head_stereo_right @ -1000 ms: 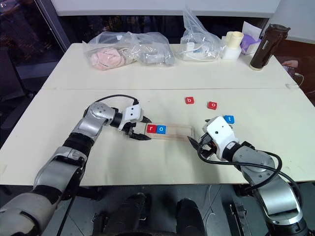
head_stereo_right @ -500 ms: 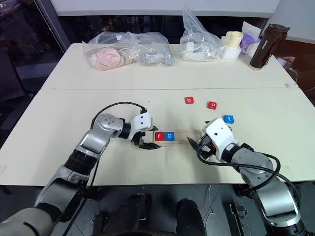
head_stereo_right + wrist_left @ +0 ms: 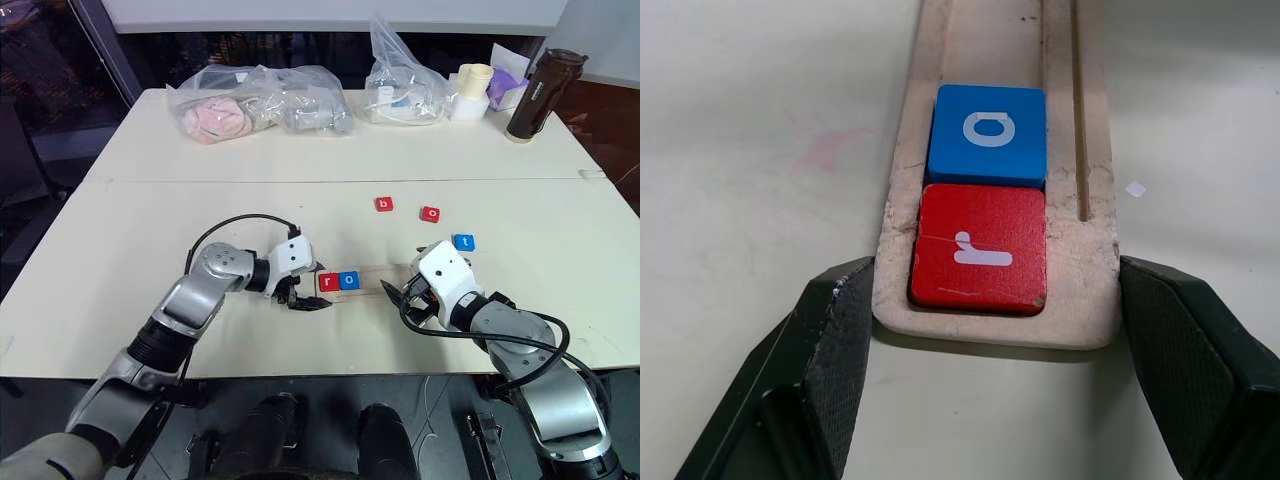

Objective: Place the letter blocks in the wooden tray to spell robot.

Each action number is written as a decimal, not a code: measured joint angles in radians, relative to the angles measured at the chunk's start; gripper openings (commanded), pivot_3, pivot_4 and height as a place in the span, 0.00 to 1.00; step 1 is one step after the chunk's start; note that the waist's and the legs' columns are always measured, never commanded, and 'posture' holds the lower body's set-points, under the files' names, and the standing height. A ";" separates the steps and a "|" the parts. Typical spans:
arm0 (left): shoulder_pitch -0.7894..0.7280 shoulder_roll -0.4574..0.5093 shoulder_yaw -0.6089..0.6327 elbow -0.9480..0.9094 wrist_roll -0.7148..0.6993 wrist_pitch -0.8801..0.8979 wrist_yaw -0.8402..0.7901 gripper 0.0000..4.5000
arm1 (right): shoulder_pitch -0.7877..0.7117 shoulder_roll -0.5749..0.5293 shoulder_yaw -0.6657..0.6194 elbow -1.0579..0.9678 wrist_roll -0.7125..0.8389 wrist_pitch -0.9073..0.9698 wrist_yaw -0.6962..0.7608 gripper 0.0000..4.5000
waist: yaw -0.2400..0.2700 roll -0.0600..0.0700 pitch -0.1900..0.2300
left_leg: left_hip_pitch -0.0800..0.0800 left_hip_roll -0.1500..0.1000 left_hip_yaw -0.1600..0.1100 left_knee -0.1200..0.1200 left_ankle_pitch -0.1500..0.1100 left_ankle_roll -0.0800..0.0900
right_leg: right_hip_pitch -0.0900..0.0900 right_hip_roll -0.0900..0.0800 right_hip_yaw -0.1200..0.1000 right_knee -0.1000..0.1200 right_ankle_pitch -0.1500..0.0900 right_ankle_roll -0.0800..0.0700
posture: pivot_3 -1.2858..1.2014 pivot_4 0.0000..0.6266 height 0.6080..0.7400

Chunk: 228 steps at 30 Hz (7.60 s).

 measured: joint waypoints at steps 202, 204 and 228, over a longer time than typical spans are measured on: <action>0.203 0.232 0.192 -0.347 -0.612 0.134 0.221 1.00 | -0.716 -0.046 0.453 0.848 -0.205 -0.428 0.841 0.25 | -0.027 0.001 0.004 | 0.002 0.002 0.003 -0.015 0.005 -0.007 | -0.012 0.007 0.010 0.000 0.003 -0.005 | 0.52 0.24 0.88; 0.203 0.232 0.192 -0.347 -0.612 0.134 0.222 1.00 | -0.716 -0.046 0.453 0.848 -0.205 -0.428 0.843 0.25 | -0.027 0.001 0.004 | 0.002 0.002 0.003 -0.015 0.005 -0.007 | -0.011 0.007 0.010 0.000 0.003 -0.005 | 0.52 0.24 0.88; 0.201 0.224 0.192 -0.346 -0.600 0.130 0.226 1.00 | -0.750 -0.040 0.358 0.849 -0.215 -0.412 0.730 0.98 | -0.027 0.001 0.004 | 0.002 0.002 0.003 -0.015 0.005 -0.007 | -0.012 0.007 0.010 0.001 0.003 -0.005 | 0.52 0.24 0.88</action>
